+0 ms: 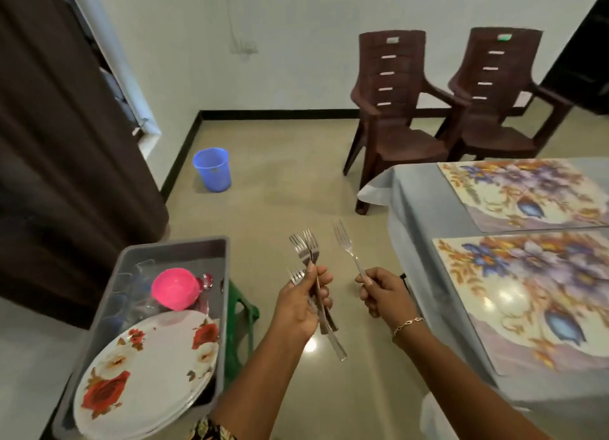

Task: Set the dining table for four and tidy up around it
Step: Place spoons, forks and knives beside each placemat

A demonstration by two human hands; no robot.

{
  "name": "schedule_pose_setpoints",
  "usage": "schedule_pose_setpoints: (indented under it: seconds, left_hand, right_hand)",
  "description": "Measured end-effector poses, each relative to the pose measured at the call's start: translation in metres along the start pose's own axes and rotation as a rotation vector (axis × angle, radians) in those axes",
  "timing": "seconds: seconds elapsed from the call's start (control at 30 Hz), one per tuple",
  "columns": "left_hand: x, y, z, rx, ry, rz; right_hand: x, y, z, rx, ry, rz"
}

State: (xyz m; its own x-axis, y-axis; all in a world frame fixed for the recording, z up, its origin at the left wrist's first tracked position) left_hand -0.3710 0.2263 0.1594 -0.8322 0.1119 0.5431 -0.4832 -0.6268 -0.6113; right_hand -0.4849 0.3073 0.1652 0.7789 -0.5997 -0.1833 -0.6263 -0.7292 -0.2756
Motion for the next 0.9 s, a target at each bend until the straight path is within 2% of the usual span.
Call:
schedule_pose_setpoints:
  seconds: [0.23,0.43,0.57,0.73,0.9]
  left_hand:
    - [0.062,-0.029,-0.074,-0.037,0.012,-0.137]
    - [0.107,-0.044,-0.131,-0.038,0.035,-0.104]
    - [0.123,-0.046,-0.162,-0.039,0.039,-0.045]
    - [0.13,-0.045,-0.178,-0.057,0.053,0.015]
    - [0.135,-0.027,-0.176,-0.064,0.068,0.056]
  right_hand:
    - [-0.107,-0.027,0.029,0.032,0.064,0.072]
    - [-0.185,-0.053,0.064,0.046,0.085,0.154]
    - [-0.228,-0.054,0.091,0.067,0.031,0.28]
    - [-0.252,-0.039,0.12,0.108,-0.147,0.332]
    - [-0.242,-0.015,0.126,0.155,-0.282,0.335]
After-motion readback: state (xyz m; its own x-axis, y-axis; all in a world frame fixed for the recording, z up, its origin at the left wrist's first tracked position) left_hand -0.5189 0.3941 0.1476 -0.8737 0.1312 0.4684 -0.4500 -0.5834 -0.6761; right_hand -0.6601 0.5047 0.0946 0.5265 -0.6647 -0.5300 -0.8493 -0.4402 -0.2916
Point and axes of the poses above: each hand's wrist, its own y-axis towards the middle knuckle, its own x-axis out of the palm, z = x × y, the point moved 2 cm from there along y, towards the middle knuckle, and after that the axes turned 1 degree about -x, right-handed, at the moved point
